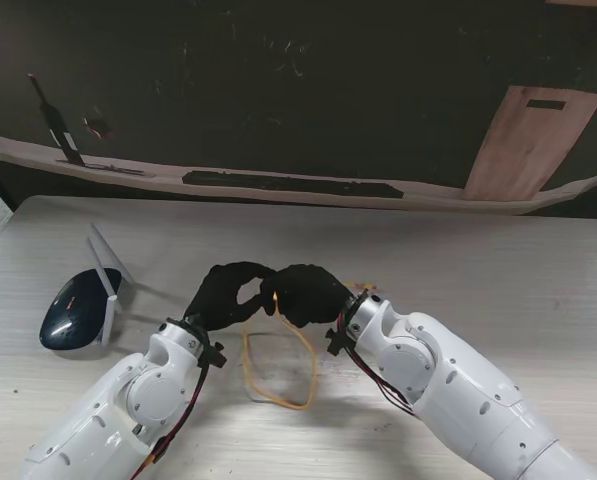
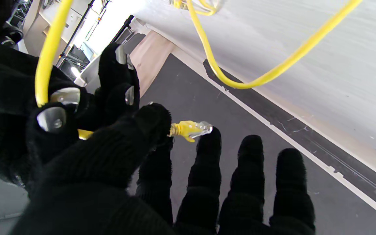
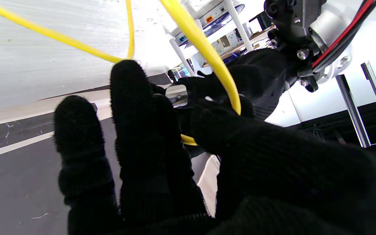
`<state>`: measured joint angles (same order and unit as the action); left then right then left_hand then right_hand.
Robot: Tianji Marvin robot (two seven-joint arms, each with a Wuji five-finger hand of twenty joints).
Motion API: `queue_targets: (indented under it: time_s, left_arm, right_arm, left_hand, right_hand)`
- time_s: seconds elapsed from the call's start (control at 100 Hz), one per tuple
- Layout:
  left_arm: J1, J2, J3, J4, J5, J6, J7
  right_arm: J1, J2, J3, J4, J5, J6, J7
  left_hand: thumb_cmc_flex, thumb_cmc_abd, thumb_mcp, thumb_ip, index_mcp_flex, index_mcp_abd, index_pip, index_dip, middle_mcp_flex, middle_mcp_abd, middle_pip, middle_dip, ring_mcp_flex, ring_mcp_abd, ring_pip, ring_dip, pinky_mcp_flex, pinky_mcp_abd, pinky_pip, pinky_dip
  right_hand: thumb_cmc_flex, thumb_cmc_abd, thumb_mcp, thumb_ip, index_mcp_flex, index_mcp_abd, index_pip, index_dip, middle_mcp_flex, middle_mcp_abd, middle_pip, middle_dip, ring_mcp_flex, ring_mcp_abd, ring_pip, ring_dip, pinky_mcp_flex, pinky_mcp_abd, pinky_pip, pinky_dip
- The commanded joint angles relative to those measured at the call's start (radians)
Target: Untangle the Ethernet cable and plug it into the router
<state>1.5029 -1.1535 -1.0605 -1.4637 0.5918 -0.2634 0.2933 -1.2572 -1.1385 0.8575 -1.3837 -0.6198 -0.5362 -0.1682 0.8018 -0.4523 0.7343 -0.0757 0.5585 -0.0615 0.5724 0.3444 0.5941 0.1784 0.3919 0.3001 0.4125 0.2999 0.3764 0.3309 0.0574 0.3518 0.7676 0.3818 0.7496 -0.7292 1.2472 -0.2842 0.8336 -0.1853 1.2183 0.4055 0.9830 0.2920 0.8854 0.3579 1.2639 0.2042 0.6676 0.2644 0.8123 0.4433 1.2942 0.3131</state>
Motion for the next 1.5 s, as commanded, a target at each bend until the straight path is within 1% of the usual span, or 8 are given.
queue_targets:
  time_s: [0.0, 0.24, 0.72, 0.84, 0.92, 1.07, 1.3, 1.49]
  left_arm:
    - [-0.003, -0.010, 0.008, 0.001, -0.014, 0.002, -0.006]
    - [-0.015, -0.038, 0.028, 0.032, -0.016, 0.014, 0.113]
    - [-0.014, -0.037, 0.025, 0.029, -0.039, 0.002, 0.089]
    - [-0.013, -0.042, 0.025, 0.030, -0.042, 0.015, 0.104]
    - [-0.012, -0.045, 0.026, 0.031, -0.039, 0.028, 0.121]
    - [-0.012, -0.052, 0.030, 0.033, -0.034, 0.053, 0.152]
    - [-0.014, -0.061, 0.037, 0.036, -0.025, 0.092, 0.196]
    - [-0.014, -0.078, 0.045, 0.040, -0.025, 0.147, 0.262]
  right_arm:
    - [-0.002, -0.006, -0.003, -0.004, 0.004, -0.007, 0.014]
    - [-0.009, -0.006, -0.003, -0.006, 0.017, 0.015, 0.021]
    - [-0.016, -0.009, -0.006, -0.011, 0.091, 0.064, 0.064]
    - [-0.027, -0.012, 0.002, -0.018, 0.103, 0.095, 0.059]
    - [-0.041, -0.015, 0.014, -0.027, 0.114, 0.118, 0.051]
    - [-0.068, -0.023, 0.040, -0.050, 0.133, 0.152, 0.025]
    - [-0.103, -0.030, 0.089, -0.087, 0.110, 0.212, -0.031]
    - [-0.136, -0.038, 0.128, -0.134, 0.151, 0.304, -0.043]
  left_hand:
    - [0.081, 0.021, -0.075, -0.049, 0.047, 0.008, 0.044, 0.018, 0.069, -0.044, 0.036, 0.030, 0.051, -0.057, 0.032, -0.008, 0.012, 0.023, 0.047, 0.036]
    - [0.288, 0.063, -0.271, -0.032, 0.157, 0.087, 0.257, -0.004, 0.453, -0.028, 0.075, 0.186, 0.356, 0.044, 0.259, 0.065, 0.175, 0.024, 0.273, 0.151]
    - [0.229, -0.018, -0.100, 0.004, 0.108, 0.097, 0.444, 0.048, 0.453, -0.013, 0.317, 0.286, 0.399, 0.099, 0.453, 0.189, 0.187, 0.045, 0.323, 0.185]
    - [0.182, -0.063, 0.001, 0.015, 0.104, 0.105, 0.487, 0.055, 0.459, -0.005, 0.363, 0.316, 0.420, 0.110, 0.484, 0.219, 0.203, 0.055, 0.344, 0.197]
    - [0.161, -0.082, 0.045, 0.021, 0.103, 0.117, 0.499, 0.057, 0.465, -0.001, 0.383, 0.323, 0.436, 0.113, 0.498, 0.225, 0.215, 0.060, 0.355, 0.203]
    - [0.145, -0.095, 0.079, 0.030, 0.101, 0.120, 0.515, 0.062, 0.466, 0.003, 0.407, 0.334, 0.447, 0.115, 0.512, 0.231, 0.223, 0.063, 0.365, 0.208]
    - [0.141, -0.102, 0.095, 0.033, 0.099, 0.130, 0.518, 0.061, 0.463, 0.012, 0.418, 0.337, 0.454, 0.128, 0.518, 0.233, 0.229, 0.072, 0.373, 0.213]
    - [0.143, -0.107, 0.105, 0.031, 0.103, 0.140, 0.521, 0.060, 0.464, 0.026, 0.427, 0.334, 0.461, 0.138, 0.523, 0.232, 0.232, 0.088, 0.381, 0.219]
  right_hand:
    - [-0.018, 0.023, 0.020, -0.015, -0.012, -0.014, 0.050, -0.006, -0.012, -0.024, -0.006, 0.001, 0.009, 0.002, -0.009, 0.007, -0.011, 0.024, -0.009, -0.006]
    - [-0.018, 0.027, 0.016, -0.015, -0.019, -0.012, 0.050, -0.012, -0.016, -0.024, -0.007, 0.000, 0.003, 0.007, -0.012, 0.009, -0.023, 0.026, -0.015, -0.008]
    - [-0.023, 0.023, 0.006, -0.012, -0.039, 0.003, 0.049, -0.044, -0.059, -0.023, -0.020, 0.003, -0.057, 0.024, -0.042, 0.009, -0.111, 0.046, -0.058, -0.017]
    - [-0.040, -0.032, 0.027, -0.011, -0.150, 0.045, -0.043, -0.238, -0.085, -0.023, -0.028, 0.009, -0.085, 0.029, -0.035, 0.035, -0.135, 0.047, -0.072, -0.013]
    - [-0.058, -0.042, 0.042, 0.003, -0.182, 0.065, -0.100, -0.264, -0.094, -0.021, -0.028, 0.011, -0.097, 0.031, -0.032, 0.040, -0.144, 0.047, -0.075, -0.011]
    - [-0.086, -0.054, 0.058, 0.045, -0.203, 0.060, -0.184, -0.225, -0.108, -0.022, -0.024, 0.015, -0.119, 0.034, -0.031, 0.040, -0.165, 0.040, -0.078, -0.005]
    - [-0.147, -0.082, 0.058, 0.137, -0.293, 0.022, -0.292, -0.045, -0.183, -0.034, -0.029, 0.042, -0.214, 0.059, -0.013, 0.048, -0.225, 0.103, -0.093, 0.036]
    - [-0.172, -0.089, 0.043, 0.137, -0.432, 0.165, -0.305, -0.044, -0.310, -0.008, -0.029, 0.057, -0.347, 0.068, -0.043, 0.058, -0.353, 0.060, -0.167, 0.027]
